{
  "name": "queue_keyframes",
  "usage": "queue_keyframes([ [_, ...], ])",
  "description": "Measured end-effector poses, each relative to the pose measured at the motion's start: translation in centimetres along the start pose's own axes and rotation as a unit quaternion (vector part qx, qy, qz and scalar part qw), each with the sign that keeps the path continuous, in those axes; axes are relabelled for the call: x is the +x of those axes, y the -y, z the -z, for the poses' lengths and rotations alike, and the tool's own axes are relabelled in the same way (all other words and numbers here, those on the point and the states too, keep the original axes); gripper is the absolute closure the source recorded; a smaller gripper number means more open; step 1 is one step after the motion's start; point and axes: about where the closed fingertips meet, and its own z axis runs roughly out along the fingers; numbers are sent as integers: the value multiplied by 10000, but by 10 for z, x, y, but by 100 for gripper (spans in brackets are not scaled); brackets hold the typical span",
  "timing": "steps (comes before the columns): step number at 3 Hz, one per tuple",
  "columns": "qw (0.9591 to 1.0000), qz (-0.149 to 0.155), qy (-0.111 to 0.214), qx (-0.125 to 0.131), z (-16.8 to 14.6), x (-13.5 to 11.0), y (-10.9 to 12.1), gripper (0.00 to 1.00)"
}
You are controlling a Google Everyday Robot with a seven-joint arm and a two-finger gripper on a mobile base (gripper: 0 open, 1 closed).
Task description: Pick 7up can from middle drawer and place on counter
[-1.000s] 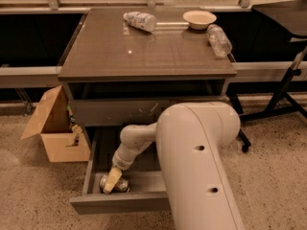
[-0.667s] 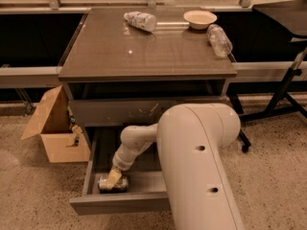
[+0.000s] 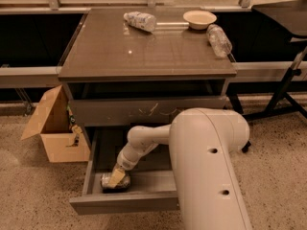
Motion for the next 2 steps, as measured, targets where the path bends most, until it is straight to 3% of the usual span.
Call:
queue_keyframes([
  [1, 9994, 163, 285, -51, 9, 0, 5, 100],
  [2, 9918, 763, 1014, 144, 63, -8, 8, 100],
])
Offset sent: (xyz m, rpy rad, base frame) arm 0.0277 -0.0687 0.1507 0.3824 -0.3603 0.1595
